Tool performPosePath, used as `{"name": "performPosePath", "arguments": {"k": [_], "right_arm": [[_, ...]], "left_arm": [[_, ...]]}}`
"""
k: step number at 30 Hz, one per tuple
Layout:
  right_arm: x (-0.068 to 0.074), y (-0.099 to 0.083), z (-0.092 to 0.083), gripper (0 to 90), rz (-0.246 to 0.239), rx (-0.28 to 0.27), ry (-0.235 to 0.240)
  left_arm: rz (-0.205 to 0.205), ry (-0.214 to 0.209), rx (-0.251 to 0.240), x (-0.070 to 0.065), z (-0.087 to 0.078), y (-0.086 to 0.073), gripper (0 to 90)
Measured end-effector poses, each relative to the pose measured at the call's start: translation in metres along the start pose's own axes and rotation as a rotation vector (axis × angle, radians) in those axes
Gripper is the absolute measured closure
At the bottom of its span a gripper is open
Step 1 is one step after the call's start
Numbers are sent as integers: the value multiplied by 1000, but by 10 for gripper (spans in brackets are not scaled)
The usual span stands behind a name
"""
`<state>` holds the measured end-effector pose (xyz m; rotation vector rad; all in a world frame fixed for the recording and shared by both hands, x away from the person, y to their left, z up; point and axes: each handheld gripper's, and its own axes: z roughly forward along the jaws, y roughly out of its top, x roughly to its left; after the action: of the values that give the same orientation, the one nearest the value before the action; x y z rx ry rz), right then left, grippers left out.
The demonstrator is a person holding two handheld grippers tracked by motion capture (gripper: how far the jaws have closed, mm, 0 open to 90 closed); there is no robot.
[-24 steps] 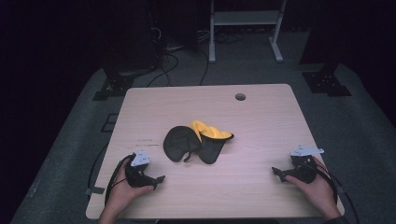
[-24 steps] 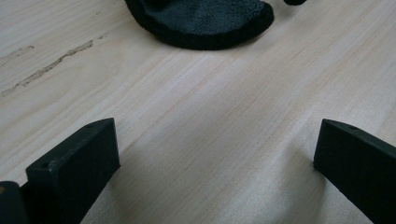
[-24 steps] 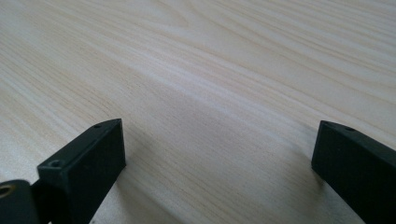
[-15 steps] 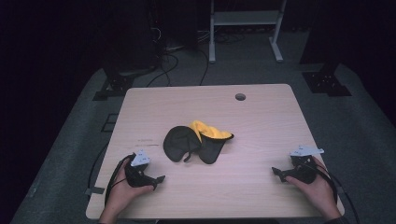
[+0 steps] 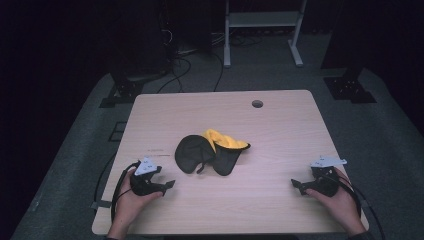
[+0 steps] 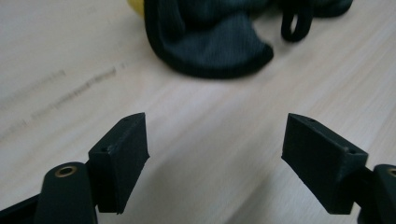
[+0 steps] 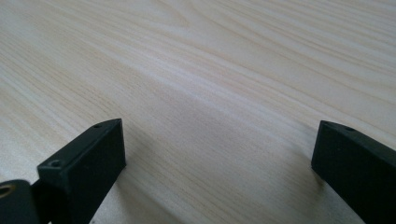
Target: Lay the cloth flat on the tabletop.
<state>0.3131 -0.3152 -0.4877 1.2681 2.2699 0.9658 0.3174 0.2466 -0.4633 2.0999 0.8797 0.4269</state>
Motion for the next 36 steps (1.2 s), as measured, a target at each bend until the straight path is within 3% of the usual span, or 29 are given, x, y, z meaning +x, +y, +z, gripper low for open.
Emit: {"name": "performPosePath", "arguments": {"k": [9, 15, 25, 26, 28, 30, 33, 36], "right_arm": [[0, 1, 1, 19, -5, 0, 1], [0, 1, 1, 19, -7, 1, 3], [0, 3, 3, 19, -10, 1, 8], [0, 4, 4, 19, -14, -1, 8], [0, 4, 4, 19, -13, 0, 9], [0, 4, 4, 19, -13, 0, 9], [0, 4, 4, 19, -13, 0, 9], [0, 4, 4, 19, -13, 0, 9]], "left_arm": [[17, 10, -68, 11, 5, 30, 317], [6, 5, -71, 23, 20, 46, 381], [9, -9, -61, 35, 44, 59, 512], [-13, -8, -61, 37, 49, 60, 519], [-40, -40, -46, 38, 54, 61, 582], [-40, -51, -36, 38, 56, 61, 659], [-87, -104, -18, 36, 56, 64, 802], [-105, -135, -23, 32, 52, 68, 859]]}}
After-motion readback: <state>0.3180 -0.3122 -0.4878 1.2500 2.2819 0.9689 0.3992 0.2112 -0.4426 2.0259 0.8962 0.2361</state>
